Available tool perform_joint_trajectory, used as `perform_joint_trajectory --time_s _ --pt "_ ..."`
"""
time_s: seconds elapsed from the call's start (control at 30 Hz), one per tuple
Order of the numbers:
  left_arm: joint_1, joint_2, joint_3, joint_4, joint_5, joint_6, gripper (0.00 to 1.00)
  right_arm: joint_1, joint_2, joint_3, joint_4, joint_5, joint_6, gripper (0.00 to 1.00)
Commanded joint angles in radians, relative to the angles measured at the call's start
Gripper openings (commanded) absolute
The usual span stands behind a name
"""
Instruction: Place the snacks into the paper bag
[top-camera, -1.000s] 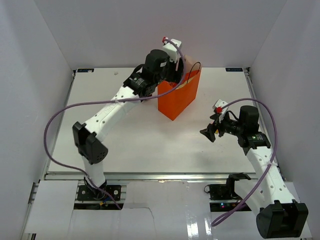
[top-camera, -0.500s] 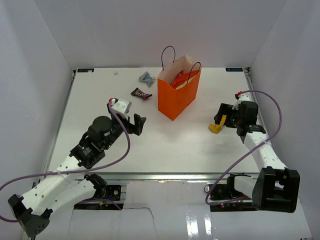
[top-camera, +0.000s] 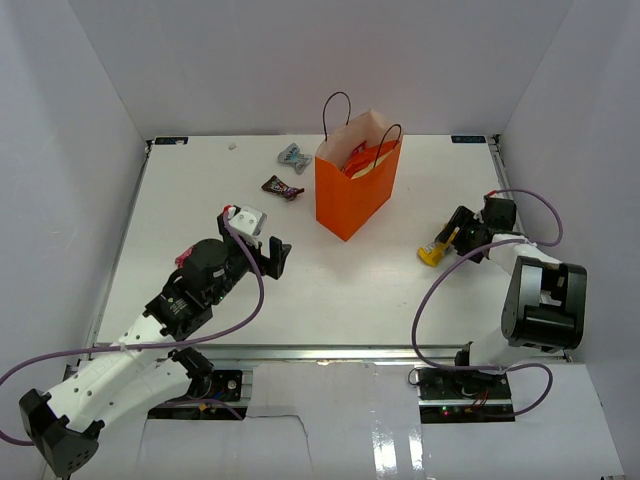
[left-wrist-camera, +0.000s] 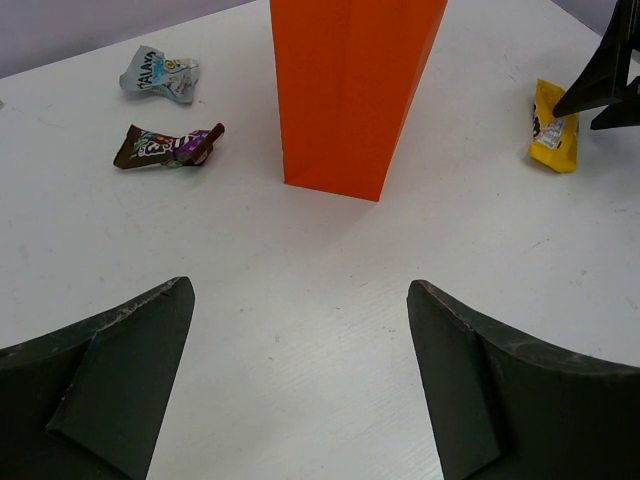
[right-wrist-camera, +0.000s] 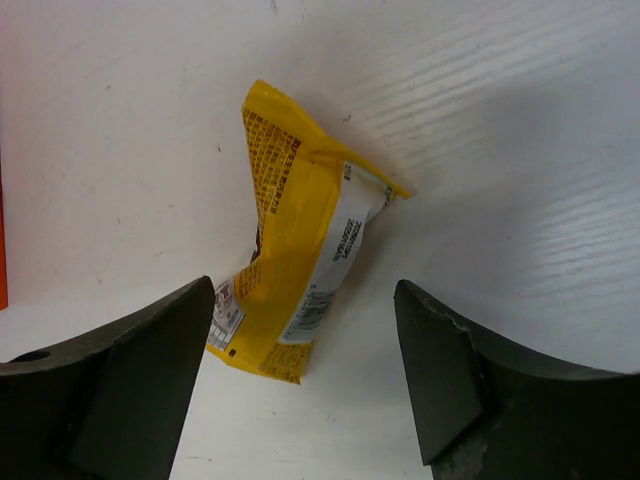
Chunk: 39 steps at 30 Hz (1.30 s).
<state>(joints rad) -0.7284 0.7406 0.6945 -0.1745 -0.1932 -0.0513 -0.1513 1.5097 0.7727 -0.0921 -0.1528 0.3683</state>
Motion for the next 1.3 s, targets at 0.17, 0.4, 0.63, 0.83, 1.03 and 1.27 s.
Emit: perform_joint_trajectory --time_s 0.17,0.4,0.63,0.83,1.03,1.27 --pt "0.003 0.013 0.005 0.020 0.000 0.002 0.98 -0.016 0.138 0.083 0.065 -0.102 0.078 0.73" --pt "0.012 0.017 0.003 0.023 -0.003 0.005 0.98 -0.062 0.170 0.079 0.066 -0.163 0.086 0.50" --pt "0.018 0.017 0.000 0.023 -0.008 0.007 0.98 -0.074 0.107 0.071 0.080 -0.237 0.063 0.33" --pt "0.018 0.017 -0.003 0.024 -0.011 0.007 0.98 -0.074 -0.094 0.094 0.143 -0.339 -0.051 0.22" --pt "0.020 0.019 -0.004 0.023 -0.017 0.010 0.98 -0.032 -0.290 0.215 0.183 -0.665 -0.355 0.20" --pt "0.020 0.022 -0.012 0.029 -0.041 0.016 0.98 0.217 -0.252 0.617 0.040 -0.489 -0.647 0.20"
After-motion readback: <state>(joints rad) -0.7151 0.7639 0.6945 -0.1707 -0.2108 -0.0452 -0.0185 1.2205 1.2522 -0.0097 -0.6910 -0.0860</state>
